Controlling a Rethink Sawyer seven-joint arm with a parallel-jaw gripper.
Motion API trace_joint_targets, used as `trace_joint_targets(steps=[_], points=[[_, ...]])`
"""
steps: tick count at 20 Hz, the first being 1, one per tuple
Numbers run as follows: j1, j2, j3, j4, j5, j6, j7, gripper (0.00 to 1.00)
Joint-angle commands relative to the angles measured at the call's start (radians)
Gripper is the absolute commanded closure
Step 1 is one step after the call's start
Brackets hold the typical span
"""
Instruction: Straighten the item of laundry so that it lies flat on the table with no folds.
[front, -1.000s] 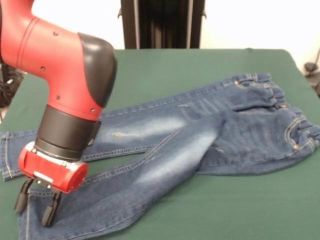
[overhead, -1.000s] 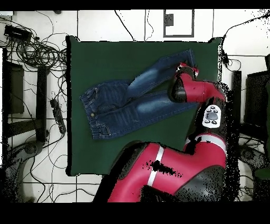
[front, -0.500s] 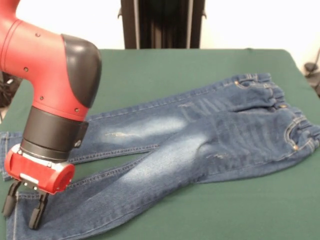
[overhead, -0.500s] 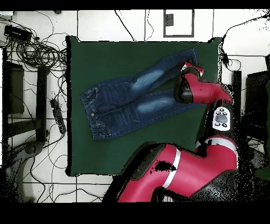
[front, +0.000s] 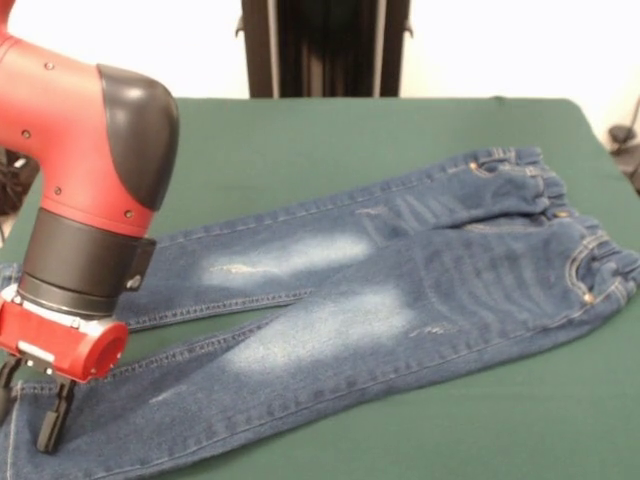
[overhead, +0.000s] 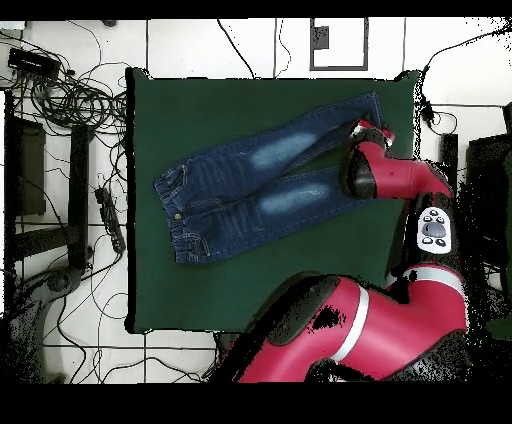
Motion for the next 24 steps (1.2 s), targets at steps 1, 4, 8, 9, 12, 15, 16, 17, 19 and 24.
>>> trace_joint_targets(steps=[1, 4, 8, 9, 12, 15, 16, 17, 19, 24], points=[[-0.049, 0.07, 0.116, 0.165, -0.115, 0.232, -0.191, 0.0], [-0.051, 0.067, 0.119, 0.165, -0.124, 0.243, -0.182, 0.0], [-0.047, 0.066, 0.117, 0.165, -0.123, 0.26, -0.159, 0.0], [-0.041, 0.068, 0.11, 0.165, -0.117, 0.266, -0.146, 0.0], [-0.039, 0.056, 0.119, 0.192, -0.101, 0.28, -0.13, 0.0], [-0.05, 0.023, 0.145, 0.247, -0.095, 0.294, -0.136, 0.0], [-0.06, 0.013, 0.161, 0.269, -0.087, 0.306, -0.139, 0.0], [-0.067, 0.003, 0.171, 0.286, -0.078, 0.321, -0.139, 0.0], [-0.075, -0.027, 0.185, 0.322, -0.06, 0.361, -0.141, 0.0], [-0.059, -0.164, 0.184, 0.425, 0.007, 0.549, -0.141, 0.0]])
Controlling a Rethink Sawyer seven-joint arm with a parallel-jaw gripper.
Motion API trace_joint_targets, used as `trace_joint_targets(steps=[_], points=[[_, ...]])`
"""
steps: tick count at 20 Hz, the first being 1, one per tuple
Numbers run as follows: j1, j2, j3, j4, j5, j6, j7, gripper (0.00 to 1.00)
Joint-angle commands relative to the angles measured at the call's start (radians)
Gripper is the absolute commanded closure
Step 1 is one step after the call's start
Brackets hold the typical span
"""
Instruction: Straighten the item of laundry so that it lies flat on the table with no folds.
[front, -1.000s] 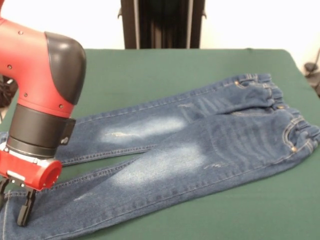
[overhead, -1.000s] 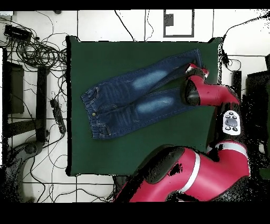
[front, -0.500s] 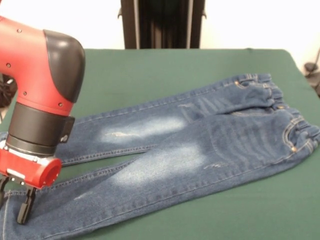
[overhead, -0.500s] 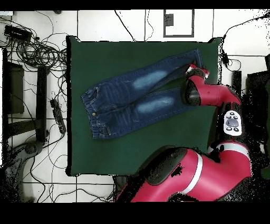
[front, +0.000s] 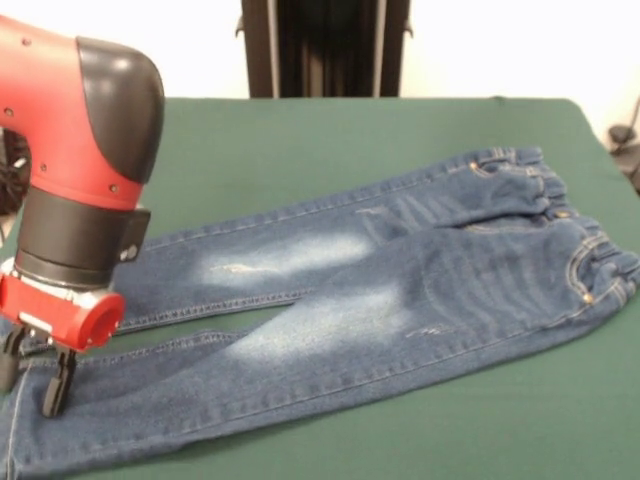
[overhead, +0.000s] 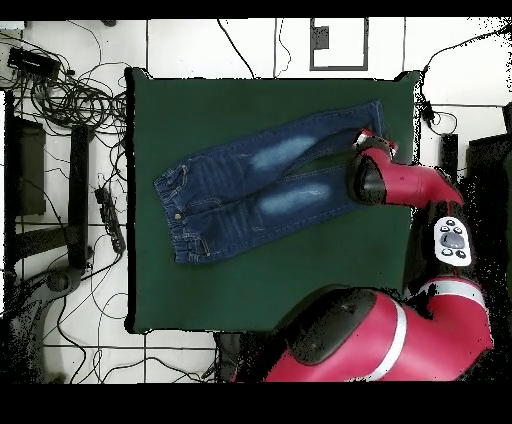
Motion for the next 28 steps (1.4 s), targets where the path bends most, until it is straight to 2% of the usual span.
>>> trace_joint_targets(steps=[1, 4, 8, 16, 24, 28], points=[[0.011, -0.089, 0.086, 0.326, 0.062, 0.45, -0.134, 0.0], [0.019, -0.117, 0.082, 0.346, 0.071, 0.474, -0.112, 0.0], [0.014, -0.11, 0.094, 0.341, 0.051, 0.452, -0.096, 0.0], [0.004, -0.045, 0.105, 0.304, 0.003, 0.332, -0.07, 0.0], [0.041, 0.006, 0.06, 0.277, -0.029, 0.215, 0.0, 0.0], [-0.02, 0.09, 0.129, 0.207, -0.059, 0.15, -0.092, 0.0]])
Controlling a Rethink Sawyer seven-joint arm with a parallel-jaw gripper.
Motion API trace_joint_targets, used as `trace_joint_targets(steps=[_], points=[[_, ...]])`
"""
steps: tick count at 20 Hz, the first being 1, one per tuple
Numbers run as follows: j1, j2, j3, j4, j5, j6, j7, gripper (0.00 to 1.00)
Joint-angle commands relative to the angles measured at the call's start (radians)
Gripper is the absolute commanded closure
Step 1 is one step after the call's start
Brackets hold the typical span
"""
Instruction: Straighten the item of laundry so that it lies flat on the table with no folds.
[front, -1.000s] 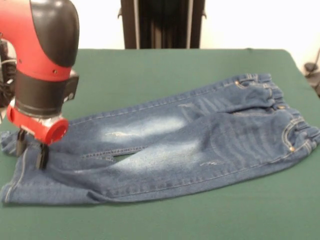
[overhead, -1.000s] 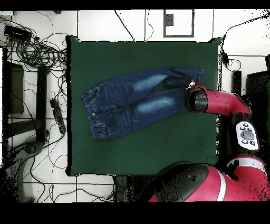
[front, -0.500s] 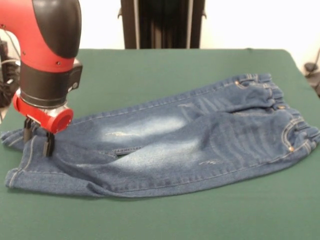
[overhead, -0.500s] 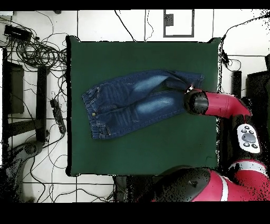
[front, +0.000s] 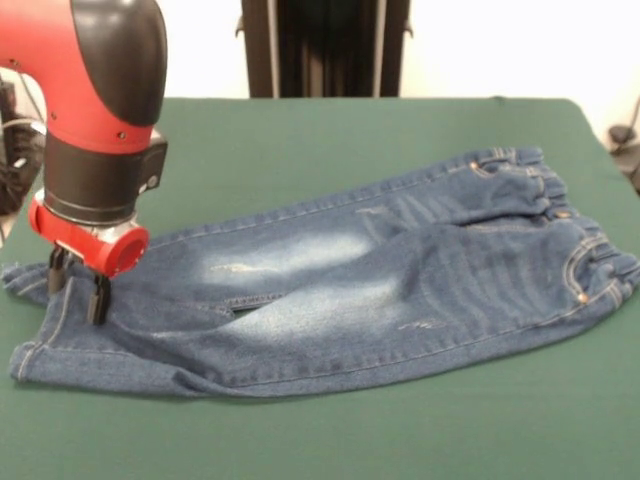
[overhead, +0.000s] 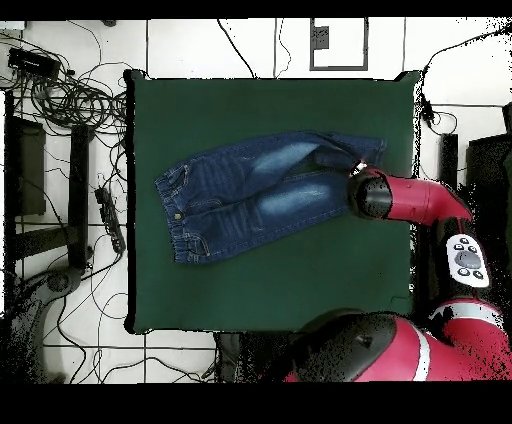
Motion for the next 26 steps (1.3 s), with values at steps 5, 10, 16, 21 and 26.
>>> trace_joint_targets(steps=[5, 10, 16, 21, 26], points=[[-0.06, 0.234, 0.205, 0.0, -0.12, -0.081, -0.188, 0.0], [-0.072, 0.258, 0.233, -0.043, -0.154, -0.082, -0.204, 0.0], [-0.075, 0.269, 0.253, -0.081, -0.179, -0.061, -0.201, 0.0], [-0.069, 0.272, 0.253, -0.097, -0.18, -0.048, -0.193, 0.0], [-0.074, 0.277, 0.262, -0.102, -0.18, -0.051, -0.197, 0.0]])
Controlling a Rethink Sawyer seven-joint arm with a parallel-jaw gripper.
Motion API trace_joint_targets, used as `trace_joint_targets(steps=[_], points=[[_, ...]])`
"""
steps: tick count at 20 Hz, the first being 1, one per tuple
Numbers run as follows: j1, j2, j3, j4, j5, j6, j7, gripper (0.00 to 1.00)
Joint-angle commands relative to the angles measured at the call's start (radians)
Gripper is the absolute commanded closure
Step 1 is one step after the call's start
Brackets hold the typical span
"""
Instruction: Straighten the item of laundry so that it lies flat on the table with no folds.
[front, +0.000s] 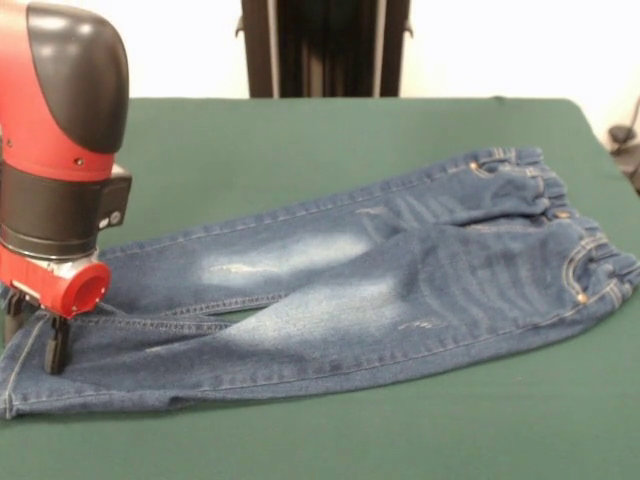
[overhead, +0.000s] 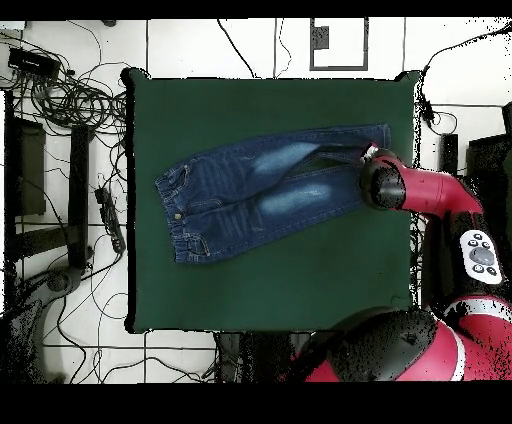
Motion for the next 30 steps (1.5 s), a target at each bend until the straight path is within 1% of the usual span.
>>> trace_joint_targets(steps=[1, 4, 9, 13, 16, 18, 21, 25, 30], points=[[0.011, 0.235, 0.14, -0.006, -0.095, 0.01, -0.204, 0.0], [-0.006, 0.238, 0.165, -0.007, -0.097, 0.023, -0.239, 0.0], [-0.068, 0.249, 0.249, -0.004, -0.111, 0.061, -0.351, 0.0], [-0.136, 0.265, 0.35, -0.007, -0.116, 0.163, -0.51, 0.0], [-0.176, 0.295, 0.421, -0.035, -0.113, 0.249, -0.641, 0.0], [-0.19, 0.315, 0.451, -0.057, -0.11, 0.287, -0.703, 0.0], [-0.188, 0.325, 0.464, -0.085, -0.104, 0.33, -0.747, 0.0], [-0.17, 0.319, 0.458, -0.112, -0.086, 0.394, -0.782, 0.0], [-0.151, 0.305, 0.441, -0.119, -0.071, 0.426, -0.788, 0.0]])
